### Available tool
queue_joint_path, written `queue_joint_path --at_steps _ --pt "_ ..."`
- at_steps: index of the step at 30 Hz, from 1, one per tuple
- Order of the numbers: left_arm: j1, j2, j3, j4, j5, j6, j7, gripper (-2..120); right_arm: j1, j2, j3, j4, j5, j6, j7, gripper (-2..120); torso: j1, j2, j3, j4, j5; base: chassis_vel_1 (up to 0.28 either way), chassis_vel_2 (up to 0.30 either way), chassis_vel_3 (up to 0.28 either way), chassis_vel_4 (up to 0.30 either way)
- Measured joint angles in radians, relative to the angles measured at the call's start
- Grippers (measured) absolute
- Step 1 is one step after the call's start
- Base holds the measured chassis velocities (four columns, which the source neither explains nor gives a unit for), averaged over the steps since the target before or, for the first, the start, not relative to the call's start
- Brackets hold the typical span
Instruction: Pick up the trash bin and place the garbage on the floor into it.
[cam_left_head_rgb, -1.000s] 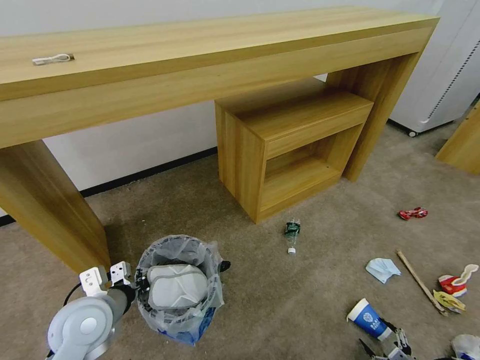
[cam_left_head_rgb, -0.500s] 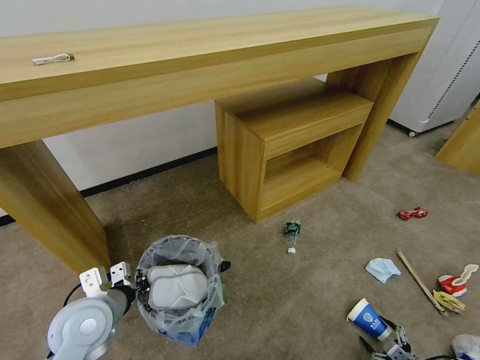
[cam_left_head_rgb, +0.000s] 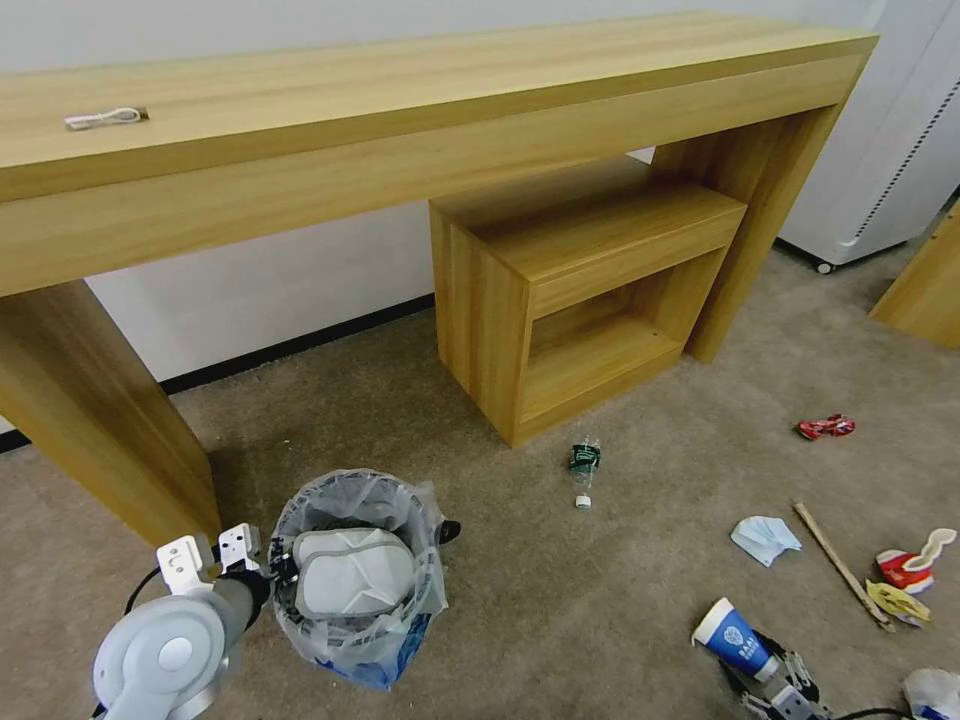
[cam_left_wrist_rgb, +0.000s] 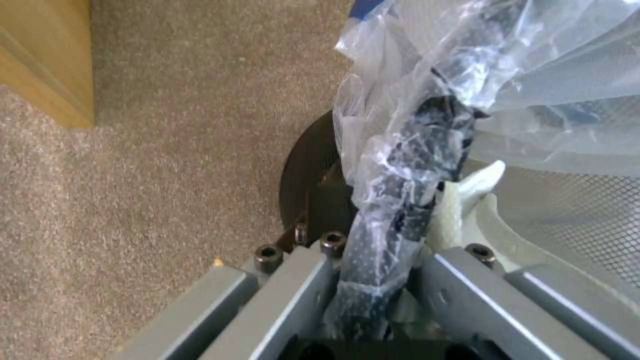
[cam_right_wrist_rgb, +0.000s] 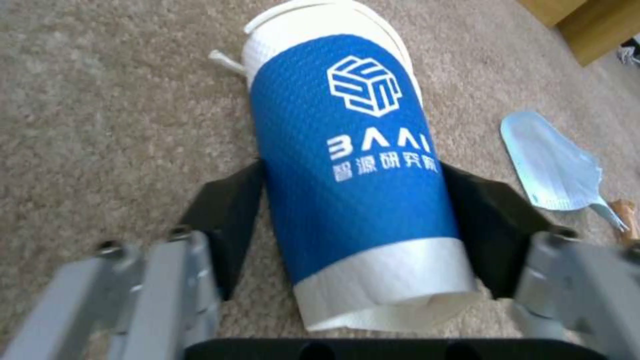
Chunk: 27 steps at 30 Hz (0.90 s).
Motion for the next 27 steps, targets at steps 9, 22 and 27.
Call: queue_joint_path --at_steps 9,22,27 --pt "0.004 0.001 -0.001 -0.008 0.000 -0.001 0.001 0 0.005 0.006 0.001 -0.006 -0.005 0.007 0.002 30 0.000 0.000 0.000 -0.0001 -0.0004 0.000 0.000 0.000 0.000" --pt "0.004 -0.014 0.008 -0.002 0.012 -0.001 0.003 0 0.004 0.006 0.008 0.016 0.002 0.022 0.001 9 0.000 0.000 0.000 0.0004 0.0010 0.000 0.000 0.000 0.000" --pt "0.005 -0.015 0.012 0.003 0.017 0.000 0.004 0 0.000 0.009 0.013 0.039 0.023 0.029 -0.002 9 0.000 0.000 0.000 0.0003 0.0004 0.000 0.000 0.000 0.000"
